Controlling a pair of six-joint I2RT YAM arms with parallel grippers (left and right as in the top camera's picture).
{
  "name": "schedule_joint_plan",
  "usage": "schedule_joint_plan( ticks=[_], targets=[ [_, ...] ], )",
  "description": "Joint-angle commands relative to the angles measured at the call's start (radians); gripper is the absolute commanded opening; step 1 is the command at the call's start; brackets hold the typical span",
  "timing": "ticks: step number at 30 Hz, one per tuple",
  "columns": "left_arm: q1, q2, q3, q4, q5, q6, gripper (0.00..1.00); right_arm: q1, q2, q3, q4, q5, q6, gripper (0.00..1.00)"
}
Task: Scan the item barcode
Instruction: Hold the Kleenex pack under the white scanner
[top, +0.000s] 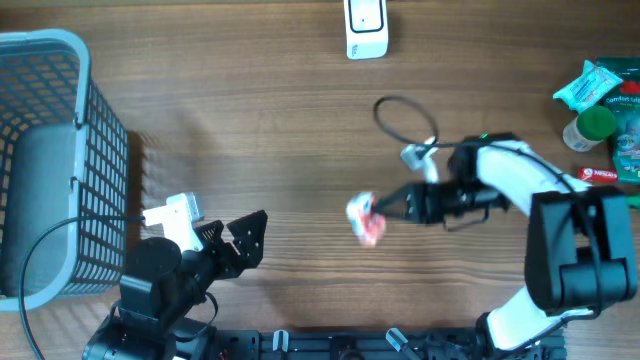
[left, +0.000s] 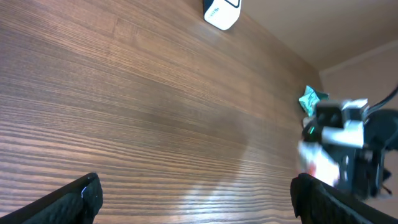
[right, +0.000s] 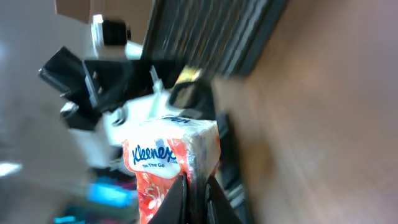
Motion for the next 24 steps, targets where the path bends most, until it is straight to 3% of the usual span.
schedule_joint_plan(
  ticks=[1, 2, 4, 5, 6, 13, 18, 24],
  targets=[
    [-0.006, 0.000, 0.001, 0.002, -0.006, 0.020, 1.00, -0.065, -0.019, 0.103, 0.271, -0.005, 0.230, 0.05],
    [-0.006, 0.000, 0.001, 0.002, -0.006, 0.020, 1.00, -0.071, -0.019, 0.117, 0.406, 0.048, 0.373, 0.05],
    [-0.006, 0.000, 0.001, 0.002, -0.006, 0.020, 1.00, -0.071, -0.019, 0.136, 0.740, 0.314, 0.810, 0.05],
    [-0.006, 0.000, 0.001, 0.002, -0.006, 0.020, 1.00, -0.068, -0.019, 0.141, 0.847, 0.464, 0.963, 0.05],
    [-0.006, 0.000, 0.001, 0.002, -0.006, 0.020, 1.00, -0.063, -0.019, 0.150, 0.919, 0.563, 1.029, 0.04],
    [-0.006, 0.000, 0.001, 0.002, -0.006, 0.020, 1.00, -0.036, -0.019, 0.293, 0.977, 0.640, 0.951, 0.04],
    [-0.006, 0.000, 0.001, 0.002, -0.006, 0.020, 1.00, 0.034, -0.019, 0.389, 0.975, 0.981, 0.939, 0.04],
    [-0.006, 0.000, 0.001, 0.002, -0.006, 0.020, 1.00, 0.161, -0.008, 0.406, 1.126, 1.470, 0.801, 0.04]
  ],
)
